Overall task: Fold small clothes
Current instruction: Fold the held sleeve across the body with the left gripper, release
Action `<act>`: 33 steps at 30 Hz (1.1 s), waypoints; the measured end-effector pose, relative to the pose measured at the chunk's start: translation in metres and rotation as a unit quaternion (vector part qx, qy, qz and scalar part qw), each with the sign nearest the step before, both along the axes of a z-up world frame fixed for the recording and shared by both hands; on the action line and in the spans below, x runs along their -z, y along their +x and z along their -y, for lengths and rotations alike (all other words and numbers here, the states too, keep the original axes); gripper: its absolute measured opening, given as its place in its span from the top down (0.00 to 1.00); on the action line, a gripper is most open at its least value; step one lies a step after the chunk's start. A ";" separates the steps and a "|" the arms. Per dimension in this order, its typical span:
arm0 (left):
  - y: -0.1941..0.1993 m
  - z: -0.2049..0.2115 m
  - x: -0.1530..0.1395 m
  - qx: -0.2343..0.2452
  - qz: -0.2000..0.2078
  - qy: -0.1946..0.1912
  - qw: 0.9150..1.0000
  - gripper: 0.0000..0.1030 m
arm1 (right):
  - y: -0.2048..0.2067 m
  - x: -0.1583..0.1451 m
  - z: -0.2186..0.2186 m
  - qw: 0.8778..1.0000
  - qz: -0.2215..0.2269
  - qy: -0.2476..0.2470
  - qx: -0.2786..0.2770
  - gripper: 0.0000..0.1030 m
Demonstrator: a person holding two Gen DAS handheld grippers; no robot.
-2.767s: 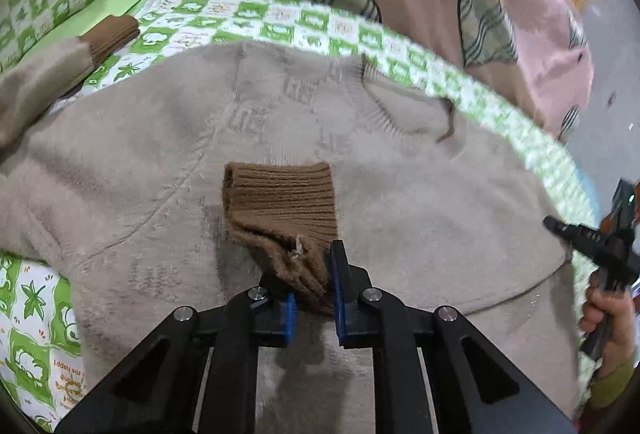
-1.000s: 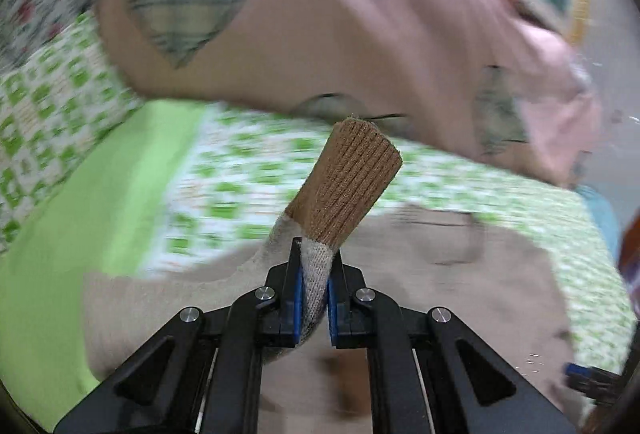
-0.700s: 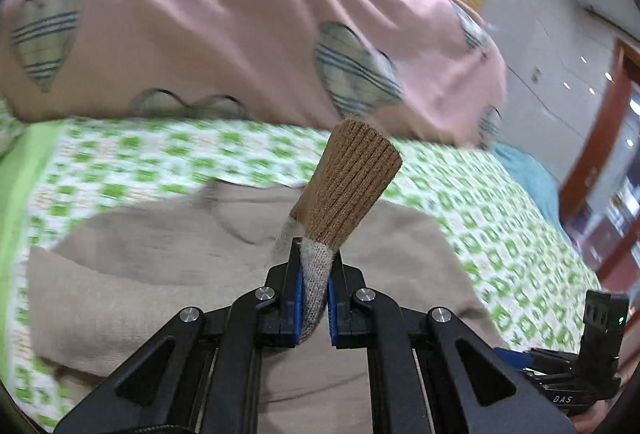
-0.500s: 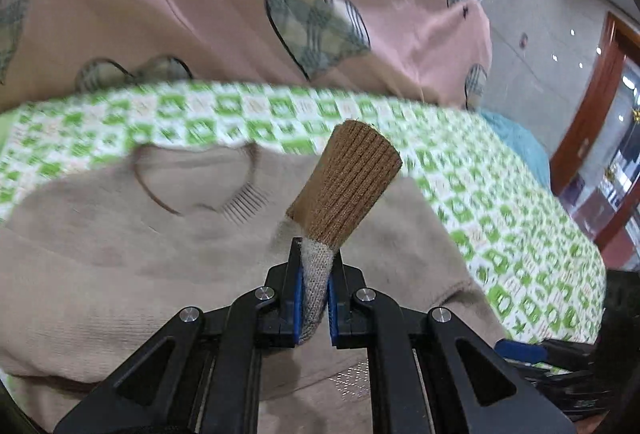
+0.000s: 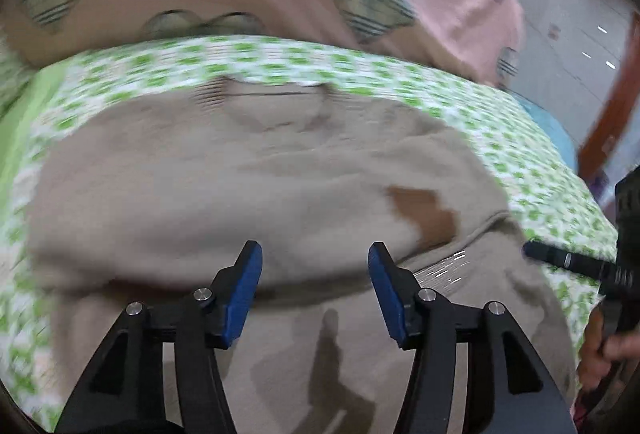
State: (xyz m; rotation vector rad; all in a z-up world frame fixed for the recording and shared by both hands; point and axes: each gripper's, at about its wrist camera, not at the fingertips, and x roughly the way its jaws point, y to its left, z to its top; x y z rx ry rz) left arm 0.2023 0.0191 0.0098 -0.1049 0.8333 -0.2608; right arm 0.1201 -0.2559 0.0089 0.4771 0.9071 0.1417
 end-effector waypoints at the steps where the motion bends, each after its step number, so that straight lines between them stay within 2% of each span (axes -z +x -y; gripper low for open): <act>1: -0.006 -0.013 0.001 -0.016 0.001 0.004 1.000 0.45 | 0.004 0.000 -0.001 1.000 0.002 0.004 -0.002 0.52; 3: -0.017 -0.050 0.006 -0.075 -0.002 0.025 0.997 0.44 | 0.016 0.001 -0.005 1.000 0.001 0.011 -0.004 0.52; 5: -0.022 -0.089 0.016 -0.138 -0.017 0.033 0.990 0.44 | 0.030 0.002 -0.009 1.000 0.004 0.011 -0.010 0.52; 7: -0.025 -0.123 0.027 -0.189 -0.037 0.023 0.981 0.44 | 0.047 0.009 -0.012 1.000 -0.002 0.005 -0.012 0.52; 10: -0.025 -0.159 0.042 -0.234 -0.061 -0.011 0.970 0.44 | 0.071 0.028 -0.015 0.999 -0.031 -0.011 -0.007 0.52; 12: -0.020 -0.169 0.045 -0.246 -0.062 -0.026 0.967 0.44 | 0.086 0.040 -0.019 0.999 -0.050 -0.007 -0.012 0.52; 14: -0.012 -0.168 0.044 -0.251 -0.058 -0.017 0.966 0.43 | 0.094 0.046 -0.026 0.998 -0.050 0.012 -0.027 0.52; 15: -0.004 -0.167 0.044 -0.250 -0.060 -0.010 0.966 0.43 | 0.097 0.045 -0.031 0.998 -0.049 0.014 -0.035 0.67; 16: 0.001 -0.163 0.046 -0.249 -0.062 -0.004 0.966 0.43 | 0.099 0.042 -0.035 0.998 -0.045 0.011 -0.042 0.92; 18: 0.010 -0.161 0.047 -0.246 -0.063 0.010 0.967 0.44 | 0.097 0.022 -0.036 0.998 -0.013 0.031 -0.051 0.91; 21: 0.015 -0.160 0.046 -0.242 -0.061 0.020 0.968 0.43 | 0.086 -0.026 -0.016 0.996 0.063 0.063 -0.030 0.92; 24: 0.013 -0.155 0.047 -0.239 -0.057 0.025 0.969 0.43 | 0.082 -0.045 0.007 0.995 0.087 0.051 0.006 0.92; 26: 0.011 -0.151 0.046 -0.235 -0.054 0.037 0.970 0.44 | 0.088 -0.036 0.019 0.997 0.063 0.037 0.010 0.92; 29: 0.009 -0.151 0.043 -0.249 -0.048 0.049 0.966 0.45 | 0.091 -0.011 0.021 0.999 0.022 0.033 0.008 0.92; 33: 0.000 -0.172 0.044 -0.275 -0.048 -0.006 0.960 0.45 | 0.087 0.008 0.021 0.999 0.006 0.035 0.006 0.92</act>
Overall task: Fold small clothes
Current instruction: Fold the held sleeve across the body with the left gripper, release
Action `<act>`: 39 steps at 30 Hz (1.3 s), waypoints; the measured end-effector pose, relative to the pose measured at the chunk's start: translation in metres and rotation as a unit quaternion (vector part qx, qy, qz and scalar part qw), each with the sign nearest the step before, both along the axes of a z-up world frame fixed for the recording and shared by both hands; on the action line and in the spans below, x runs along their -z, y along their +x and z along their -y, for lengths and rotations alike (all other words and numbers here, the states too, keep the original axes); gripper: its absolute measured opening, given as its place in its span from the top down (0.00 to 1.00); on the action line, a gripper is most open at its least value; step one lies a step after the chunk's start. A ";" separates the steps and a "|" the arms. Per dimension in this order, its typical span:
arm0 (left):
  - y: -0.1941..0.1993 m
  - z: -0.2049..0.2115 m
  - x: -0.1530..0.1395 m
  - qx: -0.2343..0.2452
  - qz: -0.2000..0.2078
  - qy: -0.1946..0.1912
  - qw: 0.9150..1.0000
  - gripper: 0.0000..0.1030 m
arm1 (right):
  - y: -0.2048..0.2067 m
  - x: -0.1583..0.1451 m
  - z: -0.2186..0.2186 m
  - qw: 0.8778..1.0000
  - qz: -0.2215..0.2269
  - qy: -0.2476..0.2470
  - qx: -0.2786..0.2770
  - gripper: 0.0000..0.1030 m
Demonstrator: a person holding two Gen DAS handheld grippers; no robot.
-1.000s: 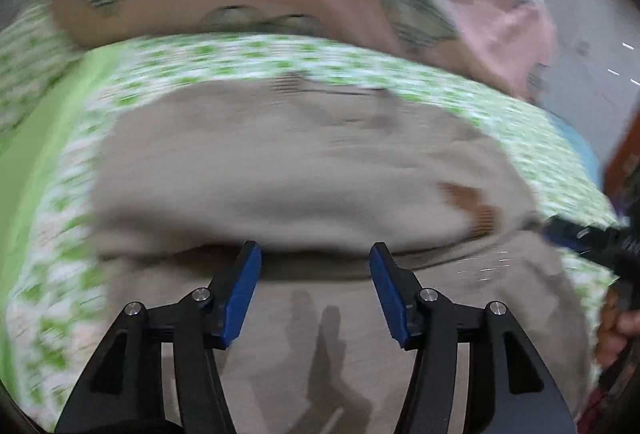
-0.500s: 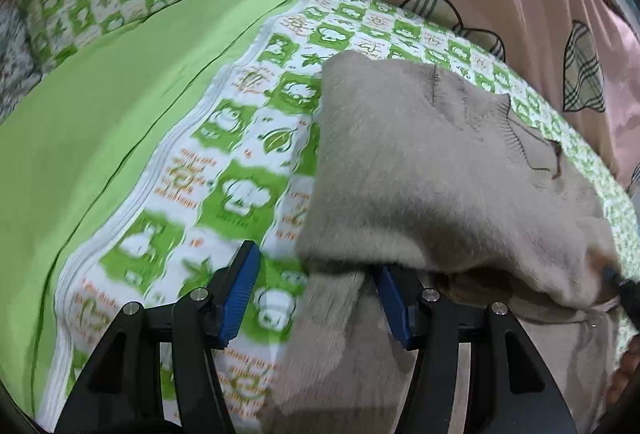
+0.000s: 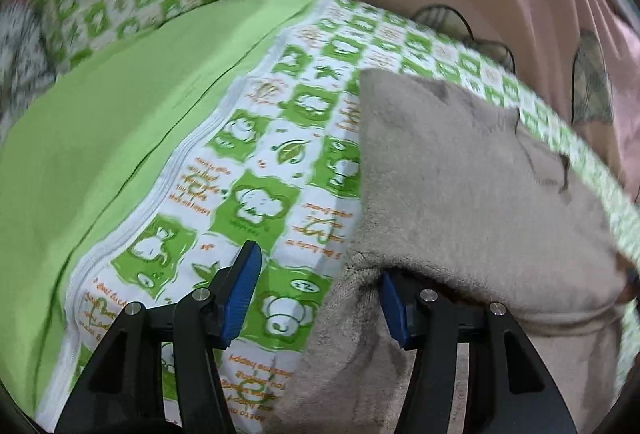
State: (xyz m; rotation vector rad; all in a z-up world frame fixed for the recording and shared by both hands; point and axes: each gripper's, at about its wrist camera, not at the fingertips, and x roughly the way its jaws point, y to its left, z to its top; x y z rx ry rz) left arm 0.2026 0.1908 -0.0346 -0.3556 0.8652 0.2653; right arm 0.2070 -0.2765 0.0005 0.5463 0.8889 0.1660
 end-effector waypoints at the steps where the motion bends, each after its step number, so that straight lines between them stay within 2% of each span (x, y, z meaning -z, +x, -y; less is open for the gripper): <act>1: -0.001 -0.002 0.001 0.000 0.002 -0.006 1.000 0.45 | -0.001 0.001 0.000 1.000 0.001 -0.003 0.001 0.92; 6: 0.001 -0.007 0.005 -0.001 0.008 -0.030 1.000 0.45 | 0.004 0.008 -0.007 0.999 -0.008 -0.035 -0.001 0.92; 8: -0.001 -0.010 0.004 0.000 0.012 -0.037 0.999 0.45 | 0.008 0.013 -0.007 0.999 -0.024 -0.046 0.001 0.88; 10: -0.001 -0.012 0.005 0.001 0.016 -0.047 0.999 0.44 | 0.005 0.017 0.000 0.997 -0.042 -0.059 0.030 0.86; 13: -0.002 -0.011 0.005 0.001 0.016 -0.045 0.999 0.44 | -0.010 0.008 0.005 0.996 -0.015 -0.065 0.052 0.86; 16: 0.000 -0.006 0.005 0.001 0.008 -0.027 1.000 0.44 | -0.017 0.002 -0.019 0.996 0.009 -0.083 0.003 0.85; 18: -0.001 -0.006 0.005 0.001 0.007 -0.029 1.000 0.44 | -0.012 0.013 -0.032 0.997 -0.003 -0.066 -0.038 0.85; 20: -0.003 -0.009 0.004 0.004 0.006 -0.038 0.999 0.44 | -0.004 0.033 -0.031 0.994 -0.057 -0.090 -0.025 0.85; 22: -0.011 -0.007 -0.003 0.010 0.002 -0.032 0.999 0.45 | -0.008 0.035 -0.017 0.997 -0.059 -0.045 -0.007 0.85; 24: -0.028 0.000 -0.013 0.021 0.004 0.001 1.000 0.47 | -0.022 0.020 -0.009 0.998 -0.045 -0.047 0.008 0.85; 26: -0.047 0.005 -0.019 0.038 0.001 0.013 0.999 0.47 | -0.039 0.005 -0.008 0.998 -0.028 -0.062 0.014 0.77; 28: -0.067 0.006 -0.023 0.052 0.001 0.002 0.999 0.47 | -0.061 -0.007 -0.004 0.998 -0.012 -0.055 0.012 0.61; 32: -0.113 0.007 -0.030 0.071 0.004 -0.024 0.997 0.45 | -0.100 -0.019 -0.003 0.998 0.003 -0.059 0.004 0.60; 39: -0.197 0.018 -0.018 0.097 -0.017 -0.064 0.993 0.43 | -0.155 -0.010 -0.007 0.999 0.005 -0.034 -0.015 0.59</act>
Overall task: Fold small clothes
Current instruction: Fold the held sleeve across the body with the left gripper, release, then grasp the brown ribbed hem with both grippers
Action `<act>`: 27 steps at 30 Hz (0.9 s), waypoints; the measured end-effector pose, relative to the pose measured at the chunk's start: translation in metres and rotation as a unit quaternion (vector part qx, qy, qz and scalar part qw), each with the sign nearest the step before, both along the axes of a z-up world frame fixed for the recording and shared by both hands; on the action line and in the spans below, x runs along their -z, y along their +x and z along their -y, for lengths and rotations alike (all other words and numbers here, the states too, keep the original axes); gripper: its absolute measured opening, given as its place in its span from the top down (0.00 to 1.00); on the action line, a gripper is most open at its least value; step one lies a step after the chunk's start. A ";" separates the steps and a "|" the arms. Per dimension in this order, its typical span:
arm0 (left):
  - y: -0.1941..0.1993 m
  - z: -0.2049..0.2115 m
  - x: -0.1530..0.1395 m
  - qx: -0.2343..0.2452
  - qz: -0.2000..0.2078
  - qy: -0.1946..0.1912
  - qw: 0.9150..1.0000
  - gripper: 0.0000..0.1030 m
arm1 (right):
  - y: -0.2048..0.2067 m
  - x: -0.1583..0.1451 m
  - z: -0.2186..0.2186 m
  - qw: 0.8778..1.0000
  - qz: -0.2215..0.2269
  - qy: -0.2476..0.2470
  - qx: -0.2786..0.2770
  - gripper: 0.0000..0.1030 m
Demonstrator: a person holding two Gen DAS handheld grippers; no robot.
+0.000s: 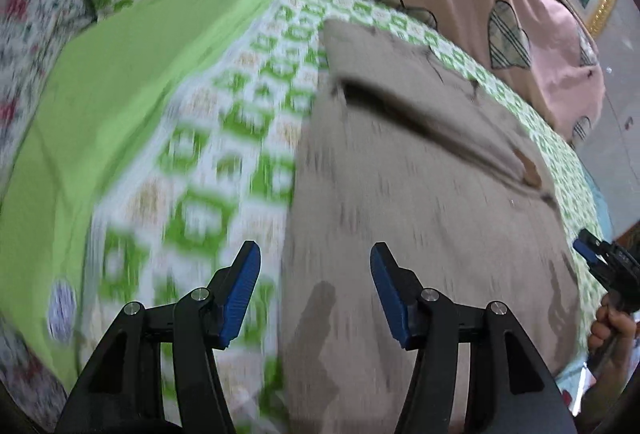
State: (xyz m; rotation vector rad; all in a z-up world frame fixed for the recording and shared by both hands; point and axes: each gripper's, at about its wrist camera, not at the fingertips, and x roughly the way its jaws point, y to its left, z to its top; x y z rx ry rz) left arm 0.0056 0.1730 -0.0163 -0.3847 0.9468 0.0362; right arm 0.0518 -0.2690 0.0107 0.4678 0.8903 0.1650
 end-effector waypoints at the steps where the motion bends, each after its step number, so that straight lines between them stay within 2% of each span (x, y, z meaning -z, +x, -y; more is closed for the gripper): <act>1: -0.009 0.002 0.004 0.005 -0.006 -0.005 1.000 0.43 | -0.007 0.000 0.000 1.000 0.004 0.006 -0.004 0.59; 4: -0.038 0.010 0.021 0.020 -0.029 -0.021 0.999 0.42 | -0.029 0.001 0.002 0.999 0.018 0.025 -0.018 0.59; 7: -0.060 0.015 0.027 0.032 -0.016 -0.042 0.998 0.37 | -0.049 0.003 0.003 0.998 0.018 0.040 -0.036 0.59; 8: -0.065 0.016 0.029 0.040 -0.010 -0.060 0.997 0.34 | -0.055 0.004 0.003 0.998 0.017 0.039 -0.040 0.59; 9: -0.072 0.017 0.033 0.060 -0.003 -0.102 0.993 0.33 | -0.061 0.004 0.004 0.998 0.018 0.038 -0.045 0.59; 11: -0.081 0.021 0.039 0.076 0.002 -0.128 0.989 0.33 | -0.077 0.005 0.006 0.997 0.018 0.046 -0.060 0.59; 14: -0.094 0.027 0.042 0.096 0.018 -0.121 0.988 0.35 | -0.102 0.006 0.015 0.995 0.016 0.055 -0.075 0.59; 16: -0.103 0.027 0.043 0.106 0.019 -0.129 0.986 0.36 | -0.118 0.006 0.023 0.995 0.013 0.052 -0.082 0.59; 19: -0.113 0.030 0.048 0.127 0.012 -0.127 0.984 0.44 | -0.144 0.011 0.036 0.993 -0.002 0.064 -0.100 0.59; 22: -0.118 0.036 0.054 0.146 0.001 -0.116 0.982 0.52 | -0.164 0.021 0.043 0.992 -0.023 0.053 -0.112 0.59; 27: -0.118 0.044 0.063 0.180 -0.015 -0.110 0.977 0.53 | -0.176 0.049 0.031 0.985 -0.057 0.060 -0.152 0.59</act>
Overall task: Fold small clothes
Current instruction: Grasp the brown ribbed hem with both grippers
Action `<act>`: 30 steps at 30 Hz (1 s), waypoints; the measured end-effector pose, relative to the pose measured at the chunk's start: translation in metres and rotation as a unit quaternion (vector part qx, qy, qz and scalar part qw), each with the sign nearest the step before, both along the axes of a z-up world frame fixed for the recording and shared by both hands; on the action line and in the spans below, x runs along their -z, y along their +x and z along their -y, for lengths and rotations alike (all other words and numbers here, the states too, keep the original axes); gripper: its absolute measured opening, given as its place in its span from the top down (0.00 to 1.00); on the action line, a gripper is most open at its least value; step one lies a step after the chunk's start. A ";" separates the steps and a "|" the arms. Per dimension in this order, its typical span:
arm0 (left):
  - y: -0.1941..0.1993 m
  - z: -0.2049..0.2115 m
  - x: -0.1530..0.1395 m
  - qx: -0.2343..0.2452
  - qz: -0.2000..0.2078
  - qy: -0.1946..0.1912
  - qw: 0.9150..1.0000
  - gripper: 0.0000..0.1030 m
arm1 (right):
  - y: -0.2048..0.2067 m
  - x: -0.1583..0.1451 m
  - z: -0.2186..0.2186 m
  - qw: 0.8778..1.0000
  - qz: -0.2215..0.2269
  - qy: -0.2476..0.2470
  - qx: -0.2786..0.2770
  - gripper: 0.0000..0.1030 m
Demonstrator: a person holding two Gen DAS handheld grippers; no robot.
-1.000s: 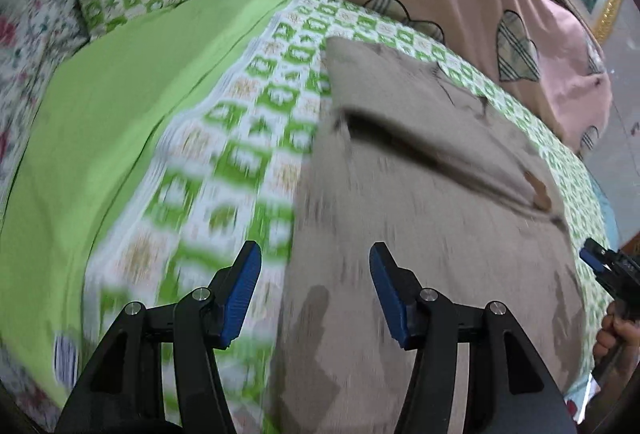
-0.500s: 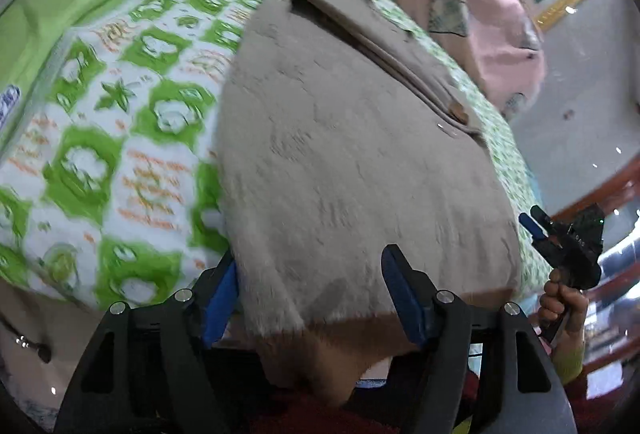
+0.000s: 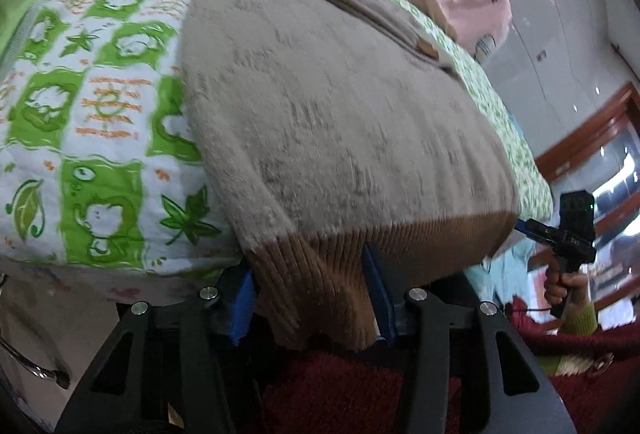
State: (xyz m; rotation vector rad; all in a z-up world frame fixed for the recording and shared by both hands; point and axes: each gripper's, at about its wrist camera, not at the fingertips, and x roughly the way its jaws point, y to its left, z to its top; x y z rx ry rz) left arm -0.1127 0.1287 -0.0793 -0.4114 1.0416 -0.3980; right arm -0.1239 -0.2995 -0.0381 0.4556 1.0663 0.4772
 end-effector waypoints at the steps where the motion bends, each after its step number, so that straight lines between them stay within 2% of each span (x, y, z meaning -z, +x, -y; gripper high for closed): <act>1: 0.001 0.002 0.001 0.006 -0.001 0.002 1.000 0.53 | 0.001 0.006 -0.006 1.000 -0.003 -0.003 -0.010 0.59; 3: 0.004 0.004 0.002 0.014 0.000 0.005 1.000 0.54 | 0.007 0.017 -0.019 1.000 -0.006 -0.009 -0.025 0.59; 6: 0.013 0.006 0.003 0.018 -0.001 0.022 1.000 0.67 | 0.012 0.027 -0.036 0.999 -0.008 -0.010 -0.048 0.59; 8: 0.012 0.001 0.003 0.020 0.000 0.030 0.999 0.82 | 0.008 0.025 -0.045 0.997 0.003 -0.028 -0.073 0.74; 9: 0.011 -0.002 0.003 0.020 0.001 0.033 0.999 0.83 | 0.006 0.023 -0.047 0.996 0.006 -0.031 -0.079 0.88; 10: 0.011 -0.002 0.002 0.019 0.001 0.032 0.999 0.85 | 0.004 0.019 -0.048 0.996 0.010 -0.025 -0.086 0.90; 13: 0.006 -0.005 -0.001 0.017 0.010 0.026 0.999 0.89 | -0.003 0.006 -0.044 0.995 0.027 0.002 -0.098 0.91; 17: -0.002 -0.014 -0.011 0.000 0.025 -0.010 1.000 0.93 | -0.007 -0.015 -0.040 0.992 0.053 0.047 -0.100 0.91; 21: -0.007 -0.023 -0.037 -0.018 0.061 -0.038 0.997 0.94 | 0.000 -0.035 -0.034 0.988 0.080 0.094 -0.090 0.91; 26: 0.001 -0.042 -0.080 -0.047 0.134 -0.086 0.986 0.94 | 0.016 -0.062 -0.029 0.980 0.129 0.135 -0.064 0.91; 30: 0.032 -0.054 -0.106 -0.078 0.186 -0.111 0.973 0.94 | 0.042 -0.080 -0.017 0.973 0.168 0.153 -0.032 0.91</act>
